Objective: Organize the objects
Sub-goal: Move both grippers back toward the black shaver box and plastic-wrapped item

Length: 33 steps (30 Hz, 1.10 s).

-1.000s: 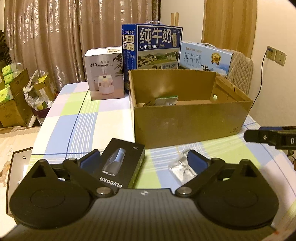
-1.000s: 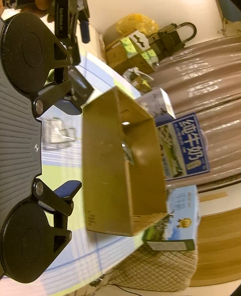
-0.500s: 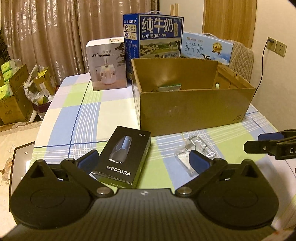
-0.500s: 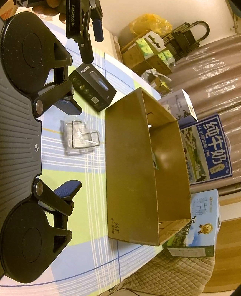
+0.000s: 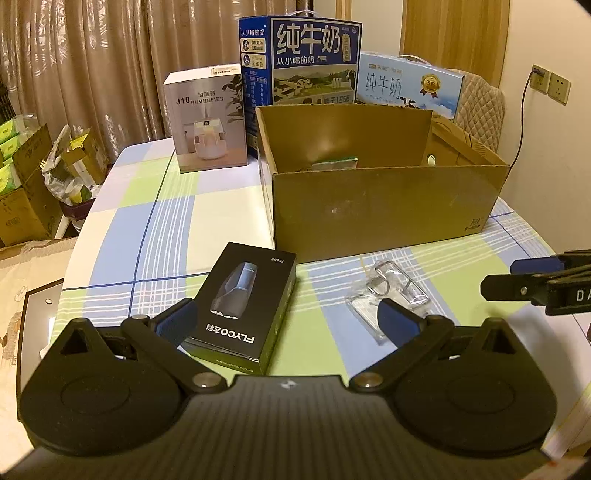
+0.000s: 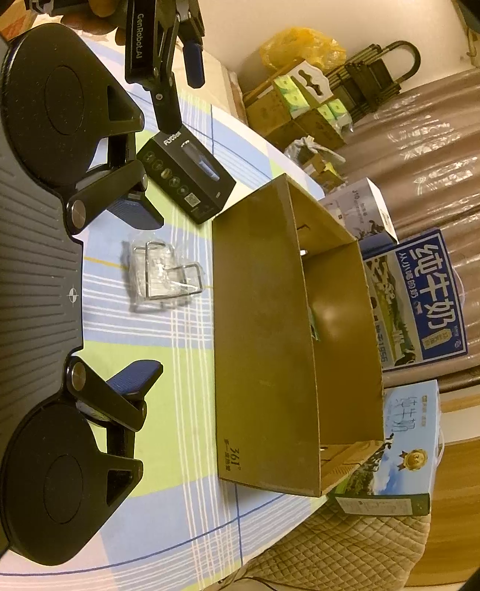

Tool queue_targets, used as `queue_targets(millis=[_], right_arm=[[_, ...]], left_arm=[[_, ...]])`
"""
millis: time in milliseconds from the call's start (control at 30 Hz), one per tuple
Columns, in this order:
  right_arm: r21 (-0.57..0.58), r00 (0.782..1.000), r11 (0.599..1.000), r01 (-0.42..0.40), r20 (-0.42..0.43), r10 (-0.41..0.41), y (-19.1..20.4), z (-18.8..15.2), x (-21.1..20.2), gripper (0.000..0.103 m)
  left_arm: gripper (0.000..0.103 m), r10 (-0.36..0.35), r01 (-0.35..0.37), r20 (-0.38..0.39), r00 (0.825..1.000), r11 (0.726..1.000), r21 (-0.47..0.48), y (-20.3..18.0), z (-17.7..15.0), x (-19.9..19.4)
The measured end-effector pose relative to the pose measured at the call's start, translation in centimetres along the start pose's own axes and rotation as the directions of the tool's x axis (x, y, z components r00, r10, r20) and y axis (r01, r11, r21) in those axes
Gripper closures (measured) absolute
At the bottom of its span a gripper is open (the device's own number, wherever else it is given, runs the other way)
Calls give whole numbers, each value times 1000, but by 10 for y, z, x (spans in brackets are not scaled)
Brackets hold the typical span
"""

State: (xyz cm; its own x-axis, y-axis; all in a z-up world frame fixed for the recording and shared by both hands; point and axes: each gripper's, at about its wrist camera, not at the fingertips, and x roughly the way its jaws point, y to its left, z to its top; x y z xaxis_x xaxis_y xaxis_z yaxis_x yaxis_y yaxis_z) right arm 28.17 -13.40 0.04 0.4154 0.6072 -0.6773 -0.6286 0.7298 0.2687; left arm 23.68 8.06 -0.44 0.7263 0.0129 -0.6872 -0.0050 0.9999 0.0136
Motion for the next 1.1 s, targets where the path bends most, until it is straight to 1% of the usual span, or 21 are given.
queue_targets(millis=[267, 467, 533, 700, 867, 1100], right_arm=[[-35, 1000, 999, -8, -22, 7, 8, -4, 10, 28], [-111, 998, 993, -38, -44, 33, 24, -6, 27, 28], [-131, 997, 990, -50, -63, 42, 29, -5, 37, 28], [-140, 995, 990, -36, -98, 23, 33, -2, 64, 28], [-157, 991, 988, -13, -130, -7, 29, 0, 91, 27], [-145, 990, 989, -35, -142, 14, 23, 4, 111, 26]], left_arm=[[1, 6, -6, -5, 1000, 1000, 12, 3, 1, 2], [1, 39, -40, -18, 999, 999, -19, 24, 3, 7], [1, 44, -45, -21, 999, 998, -32, 30, 3, 9], [1, 63, -65, -45, 997, 997, -50, 41, 4, 21], [1, 63, -67, -59, 996, 995, -79, 50, 7, 33], [1, 56, -62, -68, 996, 995, -84, 54, 11, 44]])
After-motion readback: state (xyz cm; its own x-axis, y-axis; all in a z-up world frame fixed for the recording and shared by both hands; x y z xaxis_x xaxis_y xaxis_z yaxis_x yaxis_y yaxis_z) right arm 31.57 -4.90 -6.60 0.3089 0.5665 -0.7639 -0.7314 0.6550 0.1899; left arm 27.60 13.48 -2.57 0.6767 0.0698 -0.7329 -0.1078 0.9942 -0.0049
